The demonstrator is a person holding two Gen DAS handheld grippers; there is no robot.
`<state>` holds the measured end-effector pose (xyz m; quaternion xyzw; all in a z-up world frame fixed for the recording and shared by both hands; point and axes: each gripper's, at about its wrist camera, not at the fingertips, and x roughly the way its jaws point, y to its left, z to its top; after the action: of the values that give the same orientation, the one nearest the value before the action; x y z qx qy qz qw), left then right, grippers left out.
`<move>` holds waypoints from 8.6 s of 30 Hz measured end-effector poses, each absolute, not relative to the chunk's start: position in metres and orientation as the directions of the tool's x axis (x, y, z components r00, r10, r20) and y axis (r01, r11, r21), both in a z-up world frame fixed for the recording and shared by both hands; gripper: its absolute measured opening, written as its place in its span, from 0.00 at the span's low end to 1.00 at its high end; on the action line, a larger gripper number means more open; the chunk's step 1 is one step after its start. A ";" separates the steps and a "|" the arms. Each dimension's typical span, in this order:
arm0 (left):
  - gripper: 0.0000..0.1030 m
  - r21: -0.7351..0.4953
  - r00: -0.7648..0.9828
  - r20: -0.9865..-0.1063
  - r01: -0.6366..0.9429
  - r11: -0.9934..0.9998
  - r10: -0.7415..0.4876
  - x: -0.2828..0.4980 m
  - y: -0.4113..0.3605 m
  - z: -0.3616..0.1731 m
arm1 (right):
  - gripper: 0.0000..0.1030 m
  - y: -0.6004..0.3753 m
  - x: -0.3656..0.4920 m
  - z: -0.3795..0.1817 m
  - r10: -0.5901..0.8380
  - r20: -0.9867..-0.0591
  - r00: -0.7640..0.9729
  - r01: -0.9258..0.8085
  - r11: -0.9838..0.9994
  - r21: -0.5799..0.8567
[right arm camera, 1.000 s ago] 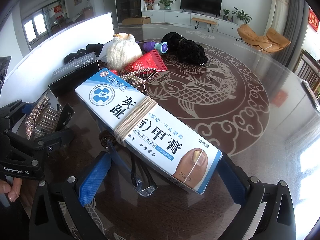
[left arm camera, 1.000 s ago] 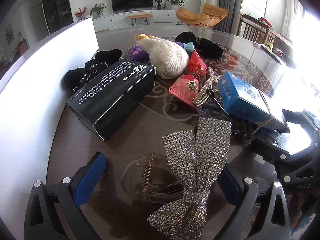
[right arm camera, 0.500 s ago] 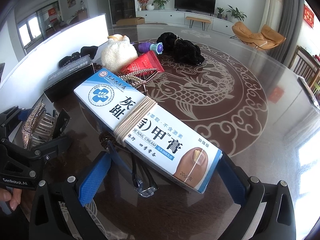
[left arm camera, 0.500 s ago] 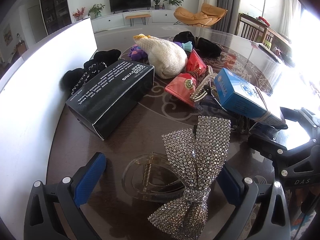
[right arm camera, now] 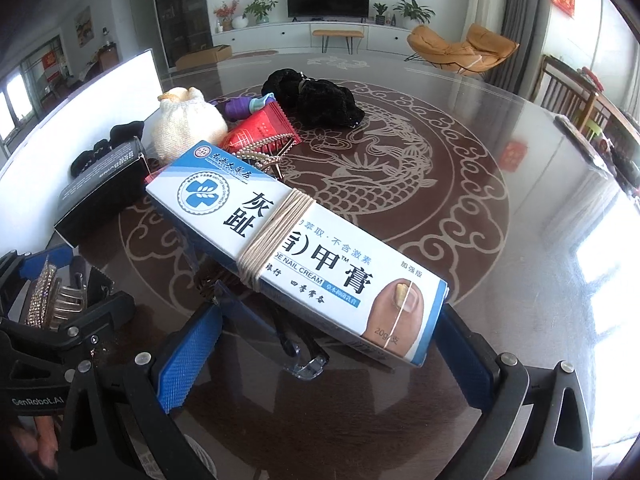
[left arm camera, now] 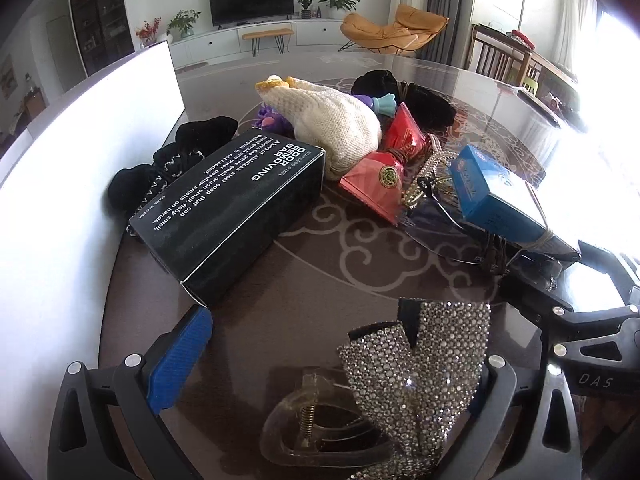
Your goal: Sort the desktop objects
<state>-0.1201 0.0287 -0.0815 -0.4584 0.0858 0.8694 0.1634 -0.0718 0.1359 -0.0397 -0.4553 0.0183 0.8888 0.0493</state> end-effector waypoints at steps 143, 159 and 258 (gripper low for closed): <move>1.00 0.003 -0.539 -0.818 -0.356 -0.935 0.203 -0.125 0.025 -0.081 | 1.00 0.136 -0.071 -0.038 0.082 -0.809 -0.582 -0.122 -0.992 -0.013; 1.00 0.002 -0.539 -0.818 -0.353 -0.936 0.202 -0.125 0.025 -0.081 | 1.00 0.136 -0.071 -0.038 0.082 -0.809 -0.582 -0.122 -0.992 -0.013; 0.44 -0.098 -0.477 -0.814 -0.453 -0.886 0.333 -0.032 -0.013 -0.062 | 0.43 0.169 -0.114 0.009 -0.211 -0.921 -0.328 0.140 -0.975 0.173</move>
<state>-0.0324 -0.0133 -0.0616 -0.4573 0.0654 0.8568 0.2293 -0.1143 0.1688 0.0093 -0.5695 0.0310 0.8143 -0.1078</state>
